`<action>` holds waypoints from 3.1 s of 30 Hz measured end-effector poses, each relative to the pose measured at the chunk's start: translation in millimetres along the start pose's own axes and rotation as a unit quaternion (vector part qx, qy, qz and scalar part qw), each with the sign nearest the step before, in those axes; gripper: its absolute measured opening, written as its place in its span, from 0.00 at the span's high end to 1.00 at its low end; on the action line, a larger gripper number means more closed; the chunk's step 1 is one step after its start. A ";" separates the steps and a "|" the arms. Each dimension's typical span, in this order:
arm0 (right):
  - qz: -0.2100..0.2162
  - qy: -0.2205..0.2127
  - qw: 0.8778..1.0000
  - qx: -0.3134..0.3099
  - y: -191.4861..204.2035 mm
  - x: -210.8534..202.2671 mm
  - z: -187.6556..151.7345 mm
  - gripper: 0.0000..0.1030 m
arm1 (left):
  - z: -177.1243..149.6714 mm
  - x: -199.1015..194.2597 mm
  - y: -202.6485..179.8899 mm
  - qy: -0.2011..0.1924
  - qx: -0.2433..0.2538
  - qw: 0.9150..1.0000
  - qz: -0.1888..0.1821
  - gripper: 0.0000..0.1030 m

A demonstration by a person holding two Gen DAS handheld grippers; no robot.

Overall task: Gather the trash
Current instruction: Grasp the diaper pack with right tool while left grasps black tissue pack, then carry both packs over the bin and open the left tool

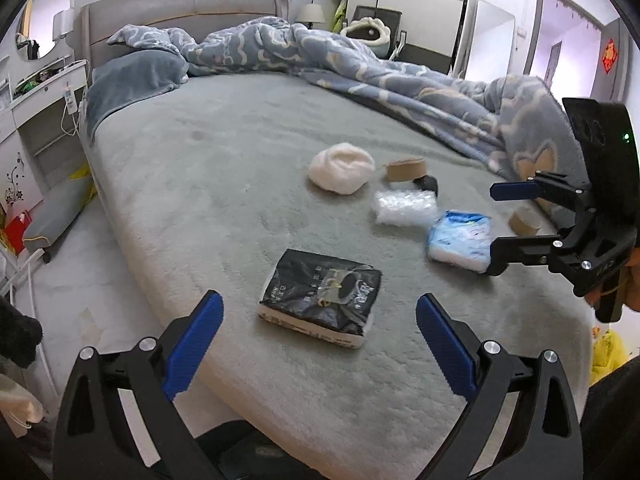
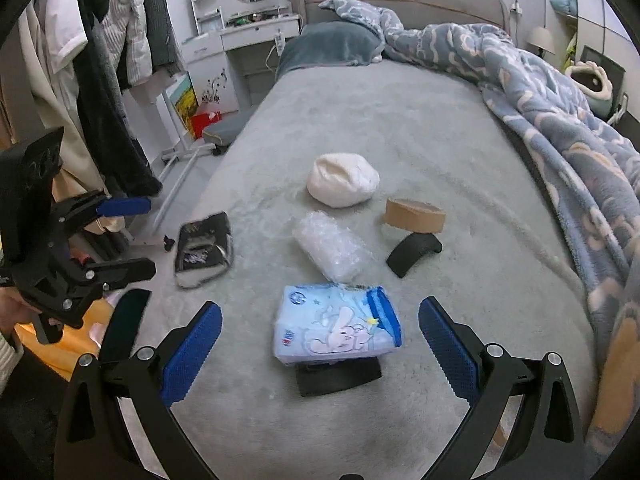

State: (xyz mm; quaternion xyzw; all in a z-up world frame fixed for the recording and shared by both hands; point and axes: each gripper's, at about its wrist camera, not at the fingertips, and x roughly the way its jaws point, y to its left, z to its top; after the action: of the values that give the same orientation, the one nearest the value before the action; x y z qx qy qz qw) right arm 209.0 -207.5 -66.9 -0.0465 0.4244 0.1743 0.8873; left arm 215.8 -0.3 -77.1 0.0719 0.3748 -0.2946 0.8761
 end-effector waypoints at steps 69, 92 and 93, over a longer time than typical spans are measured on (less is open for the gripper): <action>-0.033 -0.059 0.997 0.035 60.3 -43.6 -5.7 0.28 | -28.5 -45.0 -5.9 0.008 -0.085 0.996 0.033 0.23; 0.000 -0.038 0.999 0.008 151.7 -30.7 -43.8 0.28 | -100.0 -103.1 37.0 0.039 -0.190 0.978 0.074 0.23; 0.002 -0.037 0.999 0.007 155.2 -29.7 -44.5 0.28 | -102.2 -104.4 39.6 0.040 -0.194 0.977 0.073 0.23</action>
State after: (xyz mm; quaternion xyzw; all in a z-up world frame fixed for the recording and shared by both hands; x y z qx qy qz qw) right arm 104.9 -80.7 -62.2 -0.0329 0.3925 0.1750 0.9024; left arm 118.6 115.7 -80.3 -0.0608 0.4530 -0.1487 0.8769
